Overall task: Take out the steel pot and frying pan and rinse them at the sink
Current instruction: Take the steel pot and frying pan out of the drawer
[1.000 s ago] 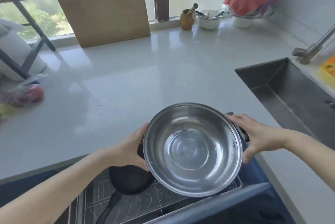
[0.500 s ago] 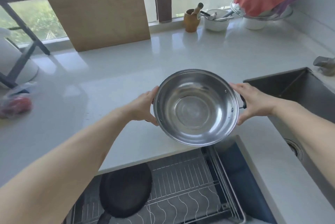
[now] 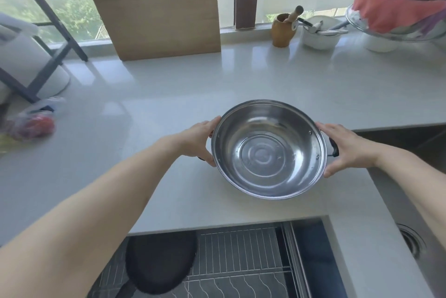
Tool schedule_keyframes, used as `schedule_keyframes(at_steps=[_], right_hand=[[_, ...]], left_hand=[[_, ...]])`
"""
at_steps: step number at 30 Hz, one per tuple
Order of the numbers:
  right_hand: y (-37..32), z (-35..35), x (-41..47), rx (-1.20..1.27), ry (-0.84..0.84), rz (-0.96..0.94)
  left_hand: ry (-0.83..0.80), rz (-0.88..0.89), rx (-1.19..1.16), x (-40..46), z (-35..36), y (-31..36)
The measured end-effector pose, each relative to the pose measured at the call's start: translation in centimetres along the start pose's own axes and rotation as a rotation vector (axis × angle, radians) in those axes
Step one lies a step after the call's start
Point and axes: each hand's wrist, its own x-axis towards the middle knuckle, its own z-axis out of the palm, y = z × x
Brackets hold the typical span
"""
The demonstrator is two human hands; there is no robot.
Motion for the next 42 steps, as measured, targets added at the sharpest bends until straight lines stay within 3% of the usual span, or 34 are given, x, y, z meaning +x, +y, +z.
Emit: schedule_keyframes(at_steps=[3, 7, 11, 15, 17, 23, 29, 35, 42], right_hand=[[-0.4, -0.4, -1.1, 0.014, 0.066, -0.008], [-2.5, -0.9, -4.8, 0.068, 0.305, -0.024], [-7.5, 1.3, -9.5, 0.143, 0.434, -0.147], [-13.9, 8.3, -13.6, 0.212, 0.313, -0.316], [-16.5, 13.2, -14.6, 0.216, 0.204, -0.377], [-20.6, 26.9, -11.6, 0.087, -0.117, -0.326], [-21.6, 34.9, -3.8, -0.012, -0.166, -0.171], [-20.2, 39.6, 4.7, 0.044, -0.160, -0.036], [-18.3, 43.1, 9.6, -0.052, -0.233, -0.044]], left_hand=[[0.058, -0.016, 0.055, -1.1, 0.6, -0.3], [0.147, -0.042, 0.096, -5.4, 1.6, -2.0], [0.285, -0.076, 0.059, -12.7, 3.2, -3.6], [0.383, -0.049, -0.094, -22.1, 7.8, -6.2], [0.325, -0.094, -0.069, -26.6, 10.4, -8.0], [0.105, -0.324, 0.049, -35.0, 17.6, -15.2], [0.128, -0.625, -0.098, -34.2, 23.7, -21.4], [0.092, -0.703, -0.199, -29.0, 27.8, -25.4], [0.106, -0.696, -0.287, -26.5, 31.5, -28.4]])
